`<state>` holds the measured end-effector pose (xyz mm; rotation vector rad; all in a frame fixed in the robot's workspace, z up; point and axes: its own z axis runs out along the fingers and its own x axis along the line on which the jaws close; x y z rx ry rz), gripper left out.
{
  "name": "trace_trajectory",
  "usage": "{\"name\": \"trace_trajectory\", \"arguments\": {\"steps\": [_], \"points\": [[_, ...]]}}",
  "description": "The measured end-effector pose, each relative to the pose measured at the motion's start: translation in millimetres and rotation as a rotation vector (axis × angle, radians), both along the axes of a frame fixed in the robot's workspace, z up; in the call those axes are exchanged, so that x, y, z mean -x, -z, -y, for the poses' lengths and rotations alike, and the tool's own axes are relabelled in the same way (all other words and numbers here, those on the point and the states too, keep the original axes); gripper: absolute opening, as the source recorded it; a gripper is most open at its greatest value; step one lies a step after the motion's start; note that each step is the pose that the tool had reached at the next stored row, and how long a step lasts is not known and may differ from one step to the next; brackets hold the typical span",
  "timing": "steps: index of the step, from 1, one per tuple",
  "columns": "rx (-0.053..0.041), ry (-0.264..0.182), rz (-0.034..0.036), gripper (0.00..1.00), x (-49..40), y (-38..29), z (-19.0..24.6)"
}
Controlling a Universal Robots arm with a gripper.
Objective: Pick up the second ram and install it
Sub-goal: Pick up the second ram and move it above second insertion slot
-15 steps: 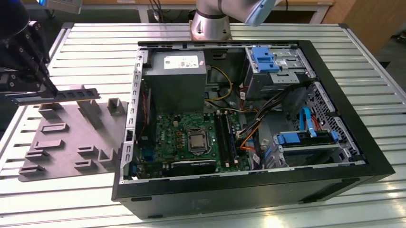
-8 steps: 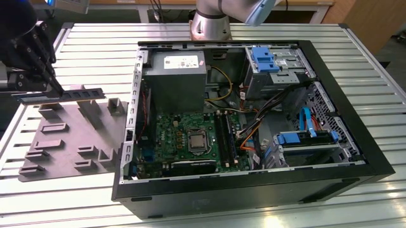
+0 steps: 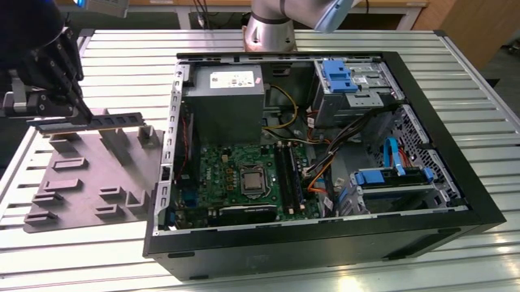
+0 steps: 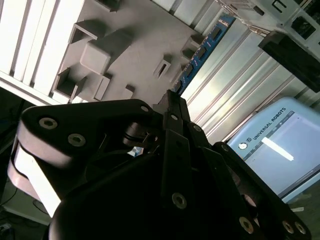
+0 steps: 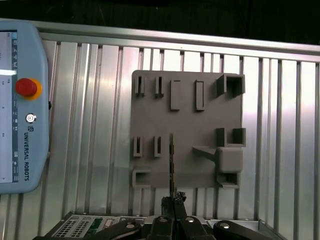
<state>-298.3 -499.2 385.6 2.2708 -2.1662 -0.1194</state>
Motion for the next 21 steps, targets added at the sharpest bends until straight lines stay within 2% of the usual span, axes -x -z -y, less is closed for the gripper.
{"name": "trace_trajectory", "arguments": {"steps": [9,21], "points": [[0.0000,0.000,0.0000,0.12,-13.3,0.0,0.0],[0.0001,0.000,0.0000,0.12,-26.4,0.0,0.0]]}}
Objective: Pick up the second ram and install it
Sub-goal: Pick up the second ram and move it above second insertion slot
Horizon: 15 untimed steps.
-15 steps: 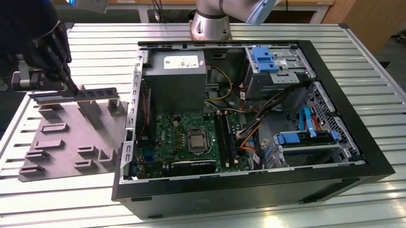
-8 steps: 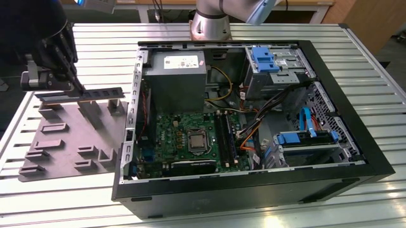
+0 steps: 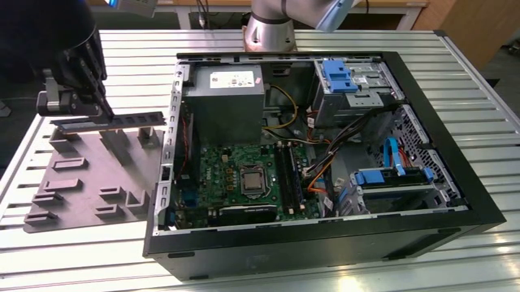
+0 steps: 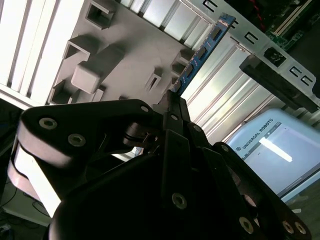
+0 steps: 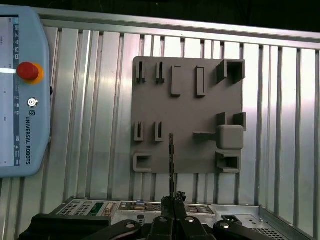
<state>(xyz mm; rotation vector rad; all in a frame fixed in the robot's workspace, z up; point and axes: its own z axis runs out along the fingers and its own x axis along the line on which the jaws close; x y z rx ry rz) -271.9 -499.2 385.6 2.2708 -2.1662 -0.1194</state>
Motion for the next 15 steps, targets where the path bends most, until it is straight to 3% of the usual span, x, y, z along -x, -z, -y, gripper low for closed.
{"name": "trace_trajectory", "arguments": {"steps": [15], "points": [[0.0000,0.000,0.0000,0.12,-15.4,0.0,0.0]]}}
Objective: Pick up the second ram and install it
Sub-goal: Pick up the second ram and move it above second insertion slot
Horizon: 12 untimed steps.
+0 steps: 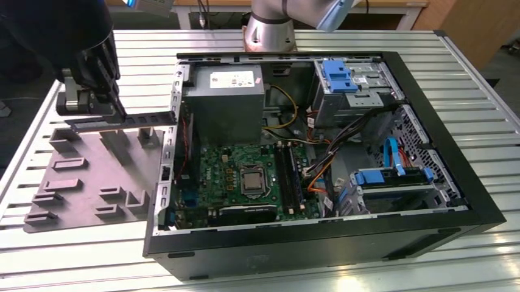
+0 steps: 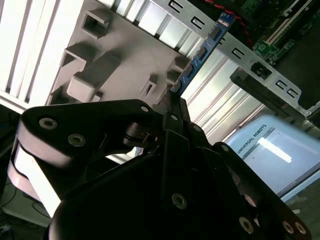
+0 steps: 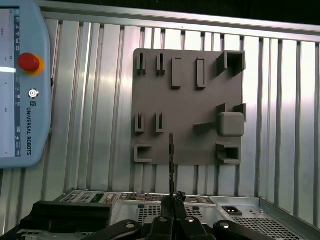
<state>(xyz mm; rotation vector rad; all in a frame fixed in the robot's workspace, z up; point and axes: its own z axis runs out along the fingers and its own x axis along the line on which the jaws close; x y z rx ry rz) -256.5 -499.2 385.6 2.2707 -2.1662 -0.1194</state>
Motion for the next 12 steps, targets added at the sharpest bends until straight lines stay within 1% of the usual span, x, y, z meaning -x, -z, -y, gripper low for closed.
{"name": "trace_trajectory", "arguments": {"steps": [12], "points": [[0.0000,0.000,0.0000,0.12,-13.2,0.0,0.0]]}}
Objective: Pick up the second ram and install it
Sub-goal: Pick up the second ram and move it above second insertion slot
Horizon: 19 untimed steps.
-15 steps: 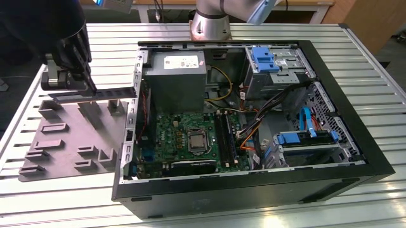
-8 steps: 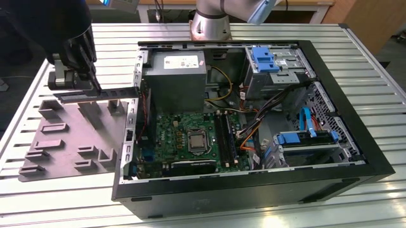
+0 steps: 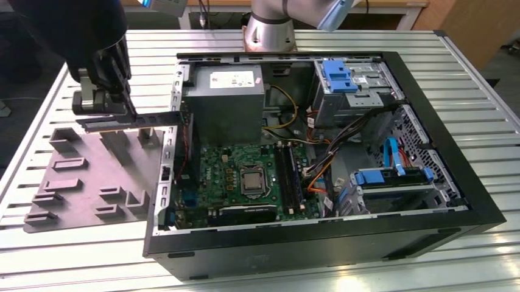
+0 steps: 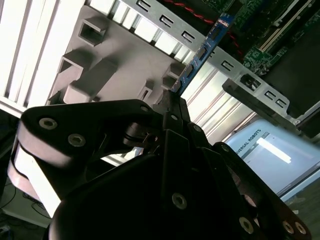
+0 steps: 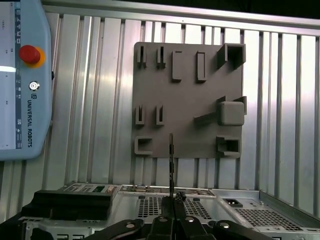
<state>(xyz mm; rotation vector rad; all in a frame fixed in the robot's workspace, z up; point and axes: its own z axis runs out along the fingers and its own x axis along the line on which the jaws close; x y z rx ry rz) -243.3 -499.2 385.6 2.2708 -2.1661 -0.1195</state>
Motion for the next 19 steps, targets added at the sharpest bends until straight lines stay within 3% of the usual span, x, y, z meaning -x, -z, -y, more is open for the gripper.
{"name": "trace_trajectory", "arguments": {"steps": [19], "points": [[0.0001,0.000,0.0000,0.12,-17.9,0.0,0.0]]}}
